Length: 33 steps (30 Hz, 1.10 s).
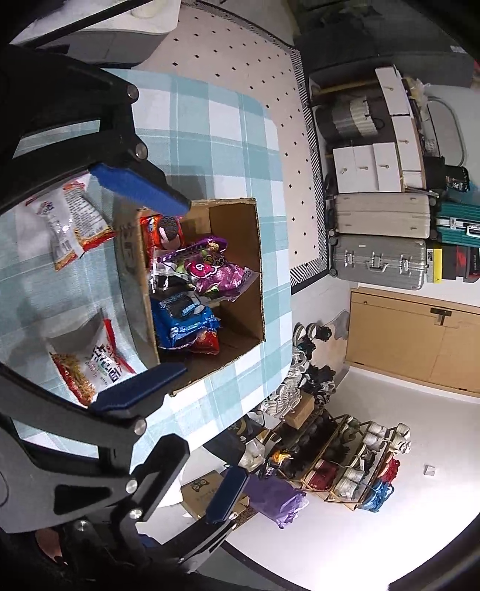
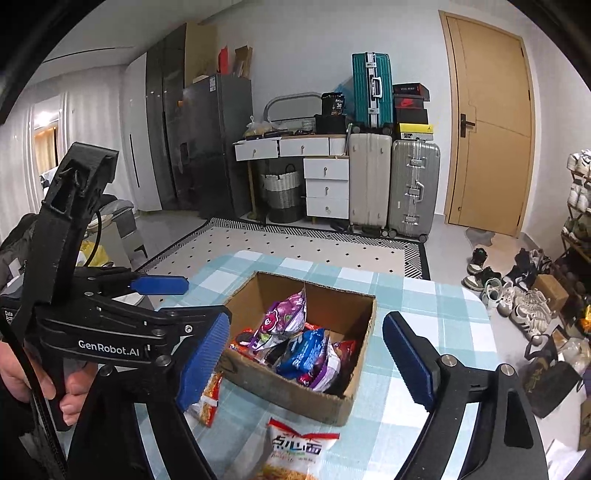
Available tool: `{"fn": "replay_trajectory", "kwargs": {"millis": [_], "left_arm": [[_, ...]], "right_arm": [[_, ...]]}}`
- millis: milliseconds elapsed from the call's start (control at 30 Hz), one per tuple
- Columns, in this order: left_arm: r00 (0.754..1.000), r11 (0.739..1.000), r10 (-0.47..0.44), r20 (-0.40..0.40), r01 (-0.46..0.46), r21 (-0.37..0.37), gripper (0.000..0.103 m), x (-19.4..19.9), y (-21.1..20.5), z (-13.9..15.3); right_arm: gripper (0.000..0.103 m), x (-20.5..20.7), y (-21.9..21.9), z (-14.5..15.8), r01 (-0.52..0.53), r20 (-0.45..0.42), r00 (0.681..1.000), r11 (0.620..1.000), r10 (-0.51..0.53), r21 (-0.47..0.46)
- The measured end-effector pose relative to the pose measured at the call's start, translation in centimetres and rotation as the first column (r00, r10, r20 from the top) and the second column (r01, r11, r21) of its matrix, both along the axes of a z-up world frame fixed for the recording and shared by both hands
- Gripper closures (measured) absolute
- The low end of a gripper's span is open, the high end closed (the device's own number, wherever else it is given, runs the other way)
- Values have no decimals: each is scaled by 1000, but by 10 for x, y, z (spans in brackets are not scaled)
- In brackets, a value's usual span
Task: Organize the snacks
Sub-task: 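Withdraw both grippers from the box toward the two remaining snack bags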
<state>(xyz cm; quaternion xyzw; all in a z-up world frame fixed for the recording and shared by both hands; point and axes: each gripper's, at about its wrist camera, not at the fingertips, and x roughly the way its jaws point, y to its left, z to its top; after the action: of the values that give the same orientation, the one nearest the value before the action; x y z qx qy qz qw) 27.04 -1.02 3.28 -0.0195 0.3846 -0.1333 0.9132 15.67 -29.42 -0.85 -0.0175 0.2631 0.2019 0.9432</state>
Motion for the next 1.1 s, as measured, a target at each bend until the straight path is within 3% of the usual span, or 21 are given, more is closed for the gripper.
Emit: {"fn": "replay_trajectory", "kwargs": {"millis": [333, 700, 767, 833, 1100], "left_arm": [[998, 998, 57, 4, -57, 16, 19, -46, 11, -6], [985, 980, 143, 96, -154, 122, 13, -99, 18, -20], [982, 977, 150, 112, -165, 137, 10, -104, 19, -21], [980, 976, 156, 120, -172, 136, 1, -109, 22, -24], [978, 971, 191, 79, -200, 129, 1, -111, 36, -47]], "right_arm": [[6, -40, -6, 2, 7, 8, 1000, 1000, -7, 11], [4, -75, -11, -16, 16, -21, 1000, 999, -15, 41], [3, -78, -12, -20, 21, -27, 999, 999, -20, 48], [3, -81, -11, -25, 23, -35, 999, 998, -21, 51], [3, -83, -9, -52, 30, -87, 996, 998, -25, 57]]}}
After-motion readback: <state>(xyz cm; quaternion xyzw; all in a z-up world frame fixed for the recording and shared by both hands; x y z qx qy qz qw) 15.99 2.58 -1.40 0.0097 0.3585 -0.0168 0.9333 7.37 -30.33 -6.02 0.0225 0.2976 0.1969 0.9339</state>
